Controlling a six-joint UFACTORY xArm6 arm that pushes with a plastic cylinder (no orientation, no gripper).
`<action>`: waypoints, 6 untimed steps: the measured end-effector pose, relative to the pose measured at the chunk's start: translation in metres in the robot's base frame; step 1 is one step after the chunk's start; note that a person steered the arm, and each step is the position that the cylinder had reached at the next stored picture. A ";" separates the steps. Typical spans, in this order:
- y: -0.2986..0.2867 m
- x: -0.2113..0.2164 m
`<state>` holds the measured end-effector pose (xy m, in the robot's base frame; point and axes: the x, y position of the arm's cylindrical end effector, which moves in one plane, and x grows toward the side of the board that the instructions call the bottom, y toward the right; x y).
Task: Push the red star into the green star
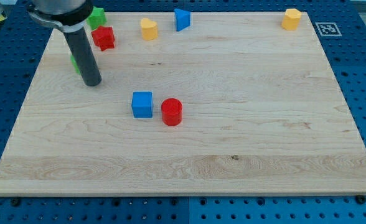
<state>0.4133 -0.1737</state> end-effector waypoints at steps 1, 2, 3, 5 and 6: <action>0.009 -0.013; 0.006 -0.065; 0.003 -0.106; -0.010 -0.114; -0.019 -0.109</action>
